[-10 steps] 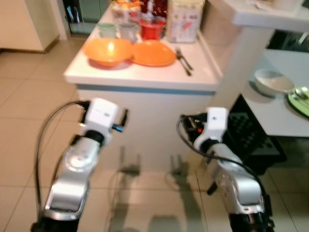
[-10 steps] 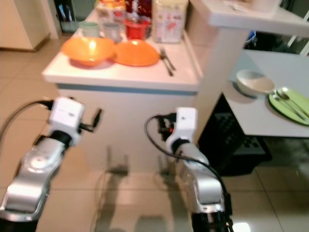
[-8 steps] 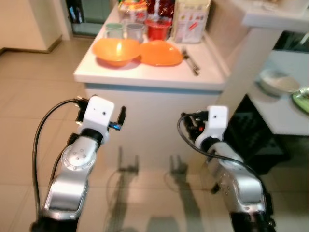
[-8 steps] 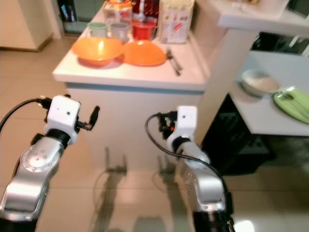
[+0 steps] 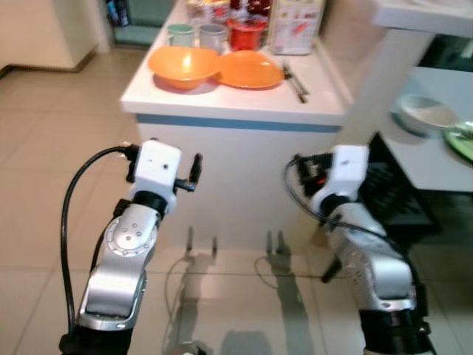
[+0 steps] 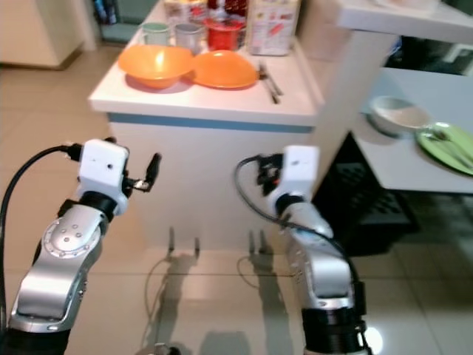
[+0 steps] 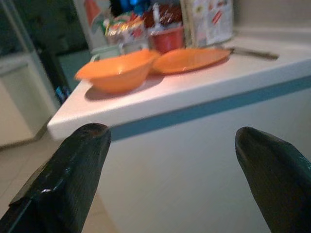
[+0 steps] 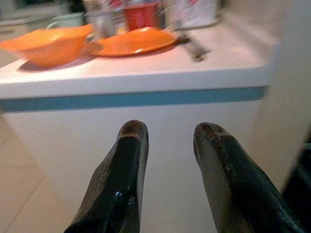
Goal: Setting the table
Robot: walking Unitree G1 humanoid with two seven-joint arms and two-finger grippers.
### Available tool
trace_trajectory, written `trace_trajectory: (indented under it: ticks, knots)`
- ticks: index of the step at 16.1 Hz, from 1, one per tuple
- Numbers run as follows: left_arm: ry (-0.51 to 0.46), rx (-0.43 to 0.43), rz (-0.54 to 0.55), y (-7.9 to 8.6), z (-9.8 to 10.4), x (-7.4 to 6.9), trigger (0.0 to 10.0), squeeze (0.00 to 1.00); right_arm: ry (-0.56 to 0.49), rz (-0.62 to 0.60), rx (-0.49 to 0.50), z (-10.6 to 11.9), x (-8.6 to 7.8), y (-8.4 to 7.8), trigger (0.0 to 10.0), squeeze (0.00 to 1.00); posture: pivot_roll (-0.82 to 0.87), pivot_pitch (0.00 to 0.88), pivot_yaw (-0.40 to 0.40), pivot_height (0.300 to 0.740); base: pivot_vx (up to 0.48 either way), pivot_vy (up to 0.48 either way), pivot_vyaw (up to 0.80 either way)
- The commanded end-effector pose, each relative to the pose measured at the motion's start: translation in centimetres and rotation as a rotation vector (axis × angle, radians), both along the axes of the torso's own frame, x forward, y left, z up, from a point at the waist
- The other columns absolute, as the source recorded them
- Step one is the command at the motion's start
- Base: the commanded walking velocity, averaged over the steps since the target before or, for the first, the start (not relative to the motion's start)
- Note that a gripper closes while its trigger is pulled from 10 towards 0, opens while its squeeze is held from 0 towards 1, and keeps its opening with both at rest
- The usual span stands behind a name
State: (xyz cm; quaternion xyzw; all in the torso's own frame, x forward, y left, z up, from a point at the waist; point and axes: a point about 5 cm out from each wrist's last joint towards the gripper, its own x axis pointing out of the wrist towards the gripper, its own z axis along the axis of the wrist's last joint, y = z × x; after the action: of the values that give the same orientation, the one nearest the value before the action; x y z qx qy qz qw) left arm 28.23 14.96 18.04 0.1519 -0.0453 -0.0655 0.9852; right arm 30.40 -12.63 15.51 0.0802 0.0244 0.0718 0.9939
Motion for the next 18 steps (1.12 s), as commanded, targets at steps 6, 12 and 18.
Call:
trace_trajectory:
  ticks: [6, 12, 18]
  knots:
    - [-0.076, -0.033, 0.015, 0.3, 1.7, 0.2, 10.0, 0.00, -0.096, 0.025, 0.000, 2.9, 0.7, 0.4, 10.0, 0.00, 0.09, 0.000, -0.065, 0.740, 0.200, 0.000, 0.00]
    - [-0.103, -0.024, 0.013, 0.4, 2.4, 0.3, 10.0, 0.00, -0.120, 0.063, 0.001, 3.7, 0.8, 1.1, 10.0, 0.00, 0.10, 0.000, -0.070, 0.740, 0.374, 0.000, 0.00]
    - [-0.116, -0.013, 0.013, 0.5, 2.8, 0.4, 10.0, 0.00, -0.127, 0.090, -0.015, 3.9, 1.0, 1.4, 10.0, 0.00, 0.10, 0.000, -0.072, 0.740, 0.387, 0.000, 0.00]
